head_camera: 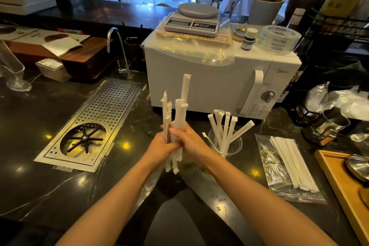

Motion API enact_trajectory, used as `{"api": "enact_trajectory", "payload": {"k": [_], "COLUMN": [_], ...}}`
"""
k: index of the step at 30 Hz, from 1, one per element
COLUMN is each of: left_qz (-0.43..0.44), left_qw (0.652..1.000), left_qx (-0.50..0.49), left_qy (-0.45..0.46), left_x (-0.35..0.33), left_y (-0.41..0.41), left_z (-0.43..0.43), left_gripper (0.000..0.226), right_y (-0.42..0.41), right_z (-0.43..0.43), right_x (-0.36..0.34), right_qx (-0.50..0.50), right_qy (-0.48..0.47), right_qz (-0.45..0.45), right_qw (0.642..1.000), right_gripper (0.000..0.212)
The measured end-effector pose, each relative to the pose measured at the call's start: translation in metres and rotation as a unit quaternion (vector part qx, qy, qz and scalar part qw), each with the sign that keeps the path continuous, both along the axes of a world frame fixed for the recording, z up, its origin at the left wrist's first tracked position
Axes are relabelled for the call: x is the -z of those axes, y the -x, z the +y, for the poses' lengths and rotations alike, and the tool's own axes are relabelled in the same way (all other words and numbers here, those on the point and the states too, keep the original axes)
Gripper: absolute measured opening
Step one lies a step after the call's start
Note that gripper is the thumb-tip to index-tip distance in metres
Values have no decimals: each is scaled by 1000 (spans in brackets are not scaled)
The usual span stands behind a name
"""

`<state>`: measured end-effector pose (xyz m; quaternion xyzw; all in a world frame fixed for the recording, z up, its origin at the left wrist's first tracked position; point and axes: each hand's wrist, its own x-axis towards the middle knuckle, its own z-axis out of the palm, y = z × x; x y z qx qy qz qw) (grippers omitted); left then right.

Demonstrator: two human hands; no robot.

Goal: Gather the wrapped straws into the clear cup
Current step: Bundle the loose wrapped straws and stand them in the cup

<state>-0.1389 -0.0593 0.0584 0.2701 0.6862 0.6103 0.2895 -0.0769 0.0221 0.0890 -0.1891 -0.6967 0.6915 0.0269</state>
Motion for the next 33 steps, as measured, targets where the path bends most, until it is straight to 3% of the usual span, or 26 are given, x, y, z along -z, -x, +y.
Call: {"api": "enact_trajectory", "payload": {"k": [7, 12, 14, 16, 19, 22, 26, 33], "left_qz": [10, 57, 85, 101, 83, 138, 169, 166], "left_qw": [1000, 998, 995, 994, 996, 986, 982, 981], "left_qx": [20, 32, 36, 23, -9, -8, -25, -40], "left_qy": [-2, 17, 28, 26, 41, 93, 80, 98], "left_x": [-2, -6, -10, -14, -11, 3, 12, 17], "left_y": [2, 2, 0, -4, -3, 4, 1, 0], "left_z": [4, 6, 9, 14, 17, 15, 12, 11], "left_gripper": [28, 22, 17, 27, 29, 31, 19, 17], "right_y": [3, 4, 4, 4, 5, 5, 7, 9], "right_z": [7, 10, 12, 13, 12, 11, 9, 9], "right_x": [8, 12, 12, 11, 11, 14, 23, 36], "right_qx": [-8, -12, -16, -14, -3, 6, 15, 21], "right_qy": [-81, -64, -73, -94, -105, -111, -104, -88], "right_qz": [29, 45, 54, 58, 62, 64, 72, 76], "right_qw": [996, 997, 996, 994, 993, 992, 992, 993], "right_gripper": [38, 38, 44, 54, 59, 48, 30, 32]}}
